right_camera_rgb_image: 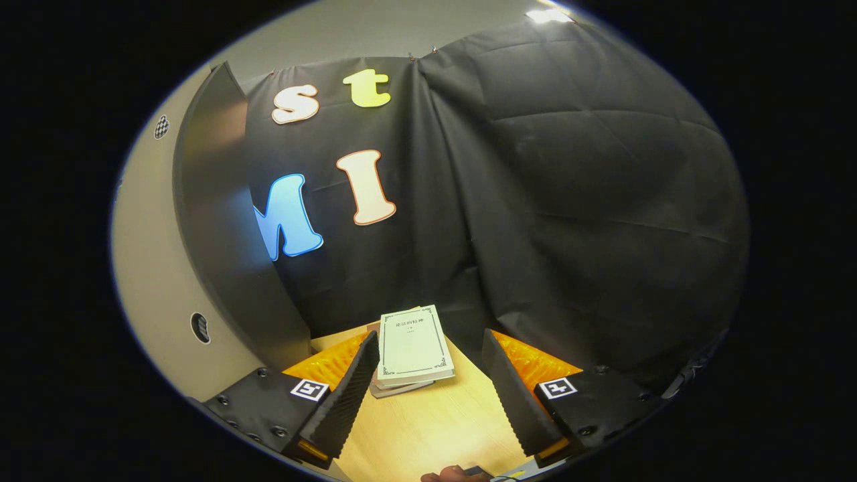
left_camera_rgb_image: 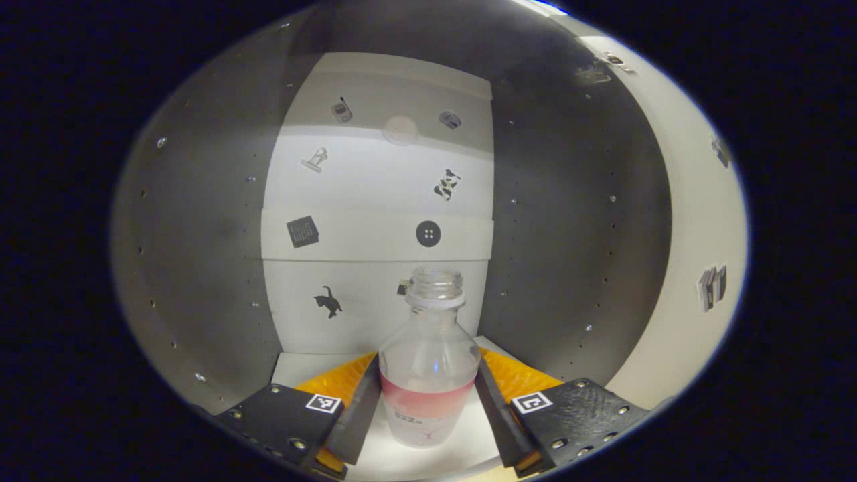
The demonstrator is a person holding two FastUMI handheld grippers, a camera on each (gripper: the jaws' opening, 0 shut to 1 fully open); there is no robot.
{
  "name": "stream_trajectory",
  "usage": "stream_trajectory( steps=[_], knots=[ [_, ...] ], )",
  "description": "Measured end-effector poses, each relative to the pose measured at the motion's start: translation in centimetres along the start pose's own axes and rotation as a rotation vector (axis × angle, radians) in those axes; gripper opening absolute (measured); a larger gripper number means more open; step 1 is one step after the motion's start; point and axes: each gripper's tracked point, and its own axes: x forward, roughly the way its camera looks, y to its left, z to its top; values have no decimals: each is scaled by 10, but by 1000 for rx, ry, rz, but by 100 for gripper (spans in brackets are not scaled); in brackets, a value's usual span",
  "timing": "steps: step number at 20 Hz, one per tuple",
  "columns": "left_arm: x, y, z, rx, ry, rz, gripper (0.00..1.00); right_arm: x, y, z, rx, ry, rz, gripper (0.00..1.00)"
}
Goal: Open the cabinet door with the right hand, grasp the bottle in the cabinet with the left hand and place it on the coaster, then close the cabinet door with the right hand.
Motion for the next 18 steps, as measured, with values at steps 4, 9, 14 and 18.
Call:
stream_trajectory(
  steps=[4,9,14,18],
  knots=[
    [-2,-7,3,-12,-10,-25,75,2,1,3,2,-7,8,98],
    [-24,-12,30,48,-82,-28,72,0,2,5,17,-10,22,98],
    [-65,-22,51,127,-122,-50,74,-8,6,9,30,-21,38,98],
    [-108,-28,61,115,-143,-73,71,-20,8,12,23,-41,40,98]
  ],
)
